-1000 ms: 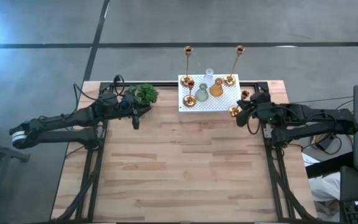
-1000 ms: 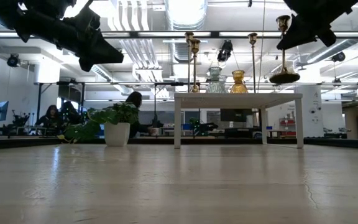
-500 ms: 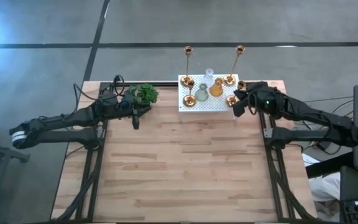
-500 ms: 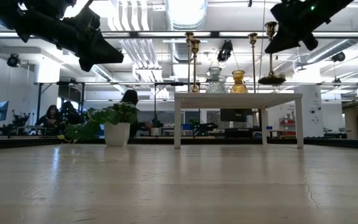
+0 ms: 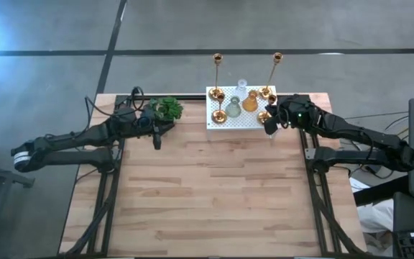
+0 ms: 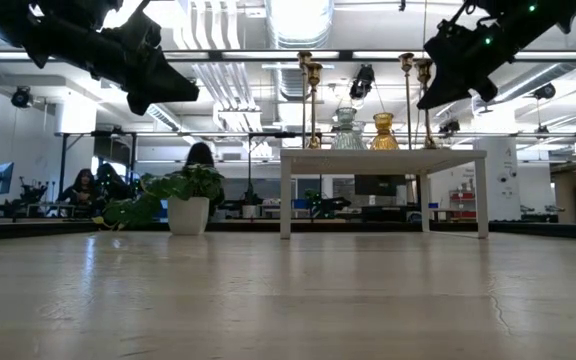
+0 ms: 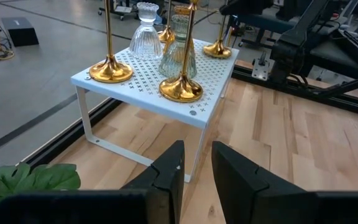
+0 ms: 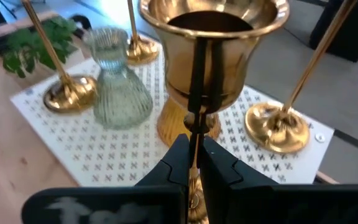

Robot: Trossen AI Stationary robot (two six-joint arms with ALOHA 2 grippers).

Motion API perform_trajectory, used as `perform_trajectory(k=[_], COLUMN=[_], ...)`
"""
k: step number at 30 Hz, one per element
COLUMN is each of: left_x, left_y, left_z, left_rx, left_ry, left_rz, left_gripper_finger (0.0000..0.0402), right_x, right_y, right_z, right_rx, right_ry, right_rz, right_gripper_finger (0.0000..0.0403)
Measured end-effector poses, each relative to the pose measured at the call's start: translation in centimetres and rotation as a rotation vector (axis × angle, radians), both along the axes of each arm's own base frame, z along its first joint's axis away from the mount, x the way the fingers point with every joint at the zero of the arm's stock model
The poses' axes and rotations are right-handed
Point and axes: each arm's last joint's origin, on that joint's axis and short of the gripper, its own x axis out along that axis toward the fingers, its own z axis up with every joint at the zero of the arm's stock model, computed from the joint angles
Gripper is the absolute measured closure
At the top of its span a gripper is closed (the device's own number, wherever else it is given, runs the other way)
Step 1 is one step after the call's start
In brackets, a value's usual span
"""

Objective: Pick & Place candle stick holders
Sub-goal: Align the golden candle holder with the golden candle holder on the shelf

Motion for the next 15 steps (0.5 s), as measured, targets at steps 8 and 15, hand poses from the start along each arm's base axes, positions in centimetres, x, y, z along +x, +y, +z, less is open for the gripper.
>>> perform_trajectory(k=[8,15], left_x=[0.0,0.0], left_y=[0.0,0.0], left_z=[0.0,0.0], left_rx=[0.000,0.000], left_ry=[0.000,0.000], left_rz=[0.000,0.000], left_gripper_finger=[0.0316,0.0316], right_x=[-0.2,-0.5], right_y=[0.0,0.0], right_z=[-1.3,-1.4], right_rx=[-0.038,-0.046], right_ry=[-0.023,-0.016], right_rz=[-0.025,-0.049], right_gripper_finger=[0.0392,0.0392])
